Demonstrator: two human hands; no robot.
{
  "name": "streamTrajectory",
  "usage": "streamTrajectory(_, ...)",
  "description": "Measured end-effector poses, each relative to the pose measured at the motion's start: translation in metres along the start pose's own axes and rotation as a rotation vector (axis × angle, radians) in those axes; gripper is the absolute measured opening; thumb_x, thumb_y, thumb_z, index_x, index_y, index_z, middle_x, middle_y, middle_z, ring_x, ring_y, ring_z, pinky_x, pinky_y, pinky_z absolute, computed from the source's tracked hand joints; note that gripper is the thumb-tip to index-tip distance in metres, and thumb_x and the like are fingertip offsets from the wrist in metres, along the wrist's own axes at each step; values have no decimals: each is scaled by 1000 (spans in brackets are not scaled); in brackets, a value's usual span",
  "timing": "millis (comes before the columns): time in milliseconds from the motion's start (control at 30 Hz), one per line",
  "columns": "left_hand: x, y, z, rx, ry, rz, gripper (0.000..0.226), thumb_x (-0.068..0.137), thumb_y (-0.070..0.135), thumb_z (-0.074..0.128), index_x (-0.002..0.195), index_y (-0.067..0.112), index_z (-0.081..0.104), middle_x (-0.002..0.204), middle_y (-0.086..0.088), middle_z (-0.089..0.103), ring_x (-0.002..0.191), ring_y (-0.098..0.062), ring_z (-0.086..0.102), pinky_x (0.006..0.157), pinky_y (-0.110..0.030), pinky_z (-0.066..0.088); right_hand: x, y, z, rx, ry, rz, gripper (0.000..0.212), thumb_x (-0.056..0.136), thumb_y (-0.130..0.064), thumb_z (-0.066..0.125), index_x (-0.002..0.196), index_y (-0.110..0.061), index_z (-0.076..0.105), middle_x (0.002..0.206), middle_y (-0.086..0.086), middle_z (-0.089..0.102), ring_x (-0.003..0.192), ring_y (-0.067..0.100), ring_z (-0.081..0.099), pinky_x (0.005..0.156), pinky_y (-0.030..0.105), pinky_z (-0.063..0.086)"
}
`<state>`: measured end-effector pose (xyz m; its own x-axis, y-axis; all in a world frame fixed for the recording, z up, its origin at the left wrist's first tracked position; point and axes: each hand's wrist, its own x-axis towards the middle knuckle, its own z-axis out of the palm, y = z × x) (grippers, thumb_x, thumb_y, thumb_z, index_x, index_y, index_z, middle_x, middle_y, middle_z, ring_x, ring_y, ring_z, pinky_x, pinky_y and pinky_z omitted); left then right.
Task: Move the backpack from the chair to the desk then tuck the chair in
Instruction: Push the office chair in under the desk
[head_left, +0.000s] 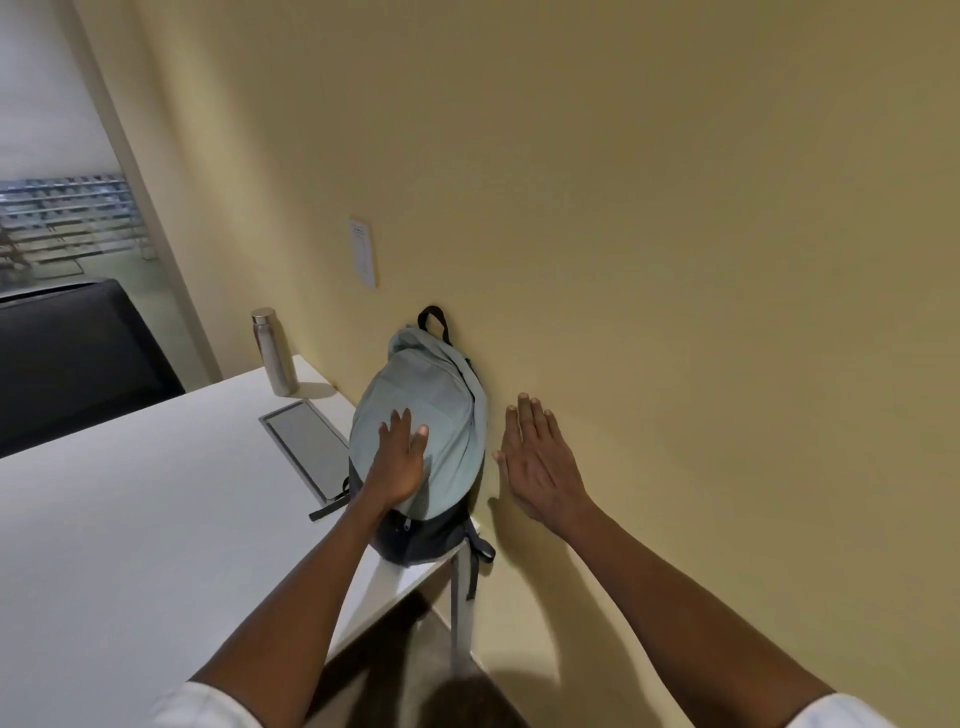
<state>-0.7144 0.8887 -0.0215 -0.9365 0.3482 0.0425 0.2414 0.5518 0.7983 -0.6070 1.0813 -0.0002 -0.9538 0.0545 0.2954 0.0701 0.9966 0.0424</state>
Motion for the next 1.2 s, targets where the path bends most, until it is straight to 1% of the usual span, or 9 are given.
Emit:
streamTrajectory(133,-49,19,5,166,16,69,64,104,43,23,155,9,5,165,-9,0,151,-27,-7,120,-45,4,-39,8,-11,54,12,56,65,106,-37,29,156,1,14,163,28,7,152,40,8,125,48,4)
streamTrajectory(333,-133,50,21,339,-20,208,64,104,42,23,155,10,2,165,-6,-3,150,-22,-9,122,-44,1,-113,24,-28,98,1,146,64,105,-38,26,156,-1,17,164,26,10,152,40,12,124,49,7)
streamTrajectory(533,-202,83,29,423,-35,292,64,104,39,28,156,10,3,165,-7,-4,150,-22,-10,121,-43,2,-184,39,-48,78,-49,162,64,105,-39,26,156,-2,17,164,25,9,153,36,10,124,48,7)
streamTrajectory(733,-237,102,16,471,-10,342,64,104,40,29,156,11,4,165,-7,-3,150,-21,-9,120,-41,3,-220,43,-80,44,-3,174,64,105,-38,28,156,-1,17,164,26,11,152,37,12,125,49,9)
streamTrajectory(967,-279,107,-7,478,-15,430,64,104,41,28,156,12,3,165,-5,-4,150,-20,-11,121,-42,3,-265,17,-112,-59,3,204,65,105,-39,25,156,-1,15,164,26,10,152,36,13,125,48,10)
streamTrajectory(1100,-317,92,-26,483,-20,480,63,104,40,27,156,13,4,165,-6,-2,150,-20,-10,121,-42,3,-297,-18,-125,-82,20,245,64,105,-39,26,156,0,18,163,26,14,151,36,16,124,48,11)
streamTrajectory(1200,-346,75,-42,510,-46,481,63,104,39,26,156,11,3,165,-7,-4,150,-21,-9,120,-40,1,-326,-50,-135,-74,27,282,64,105,-38,29,155,0,19,163,25,15,151,36,17,124,47,12)
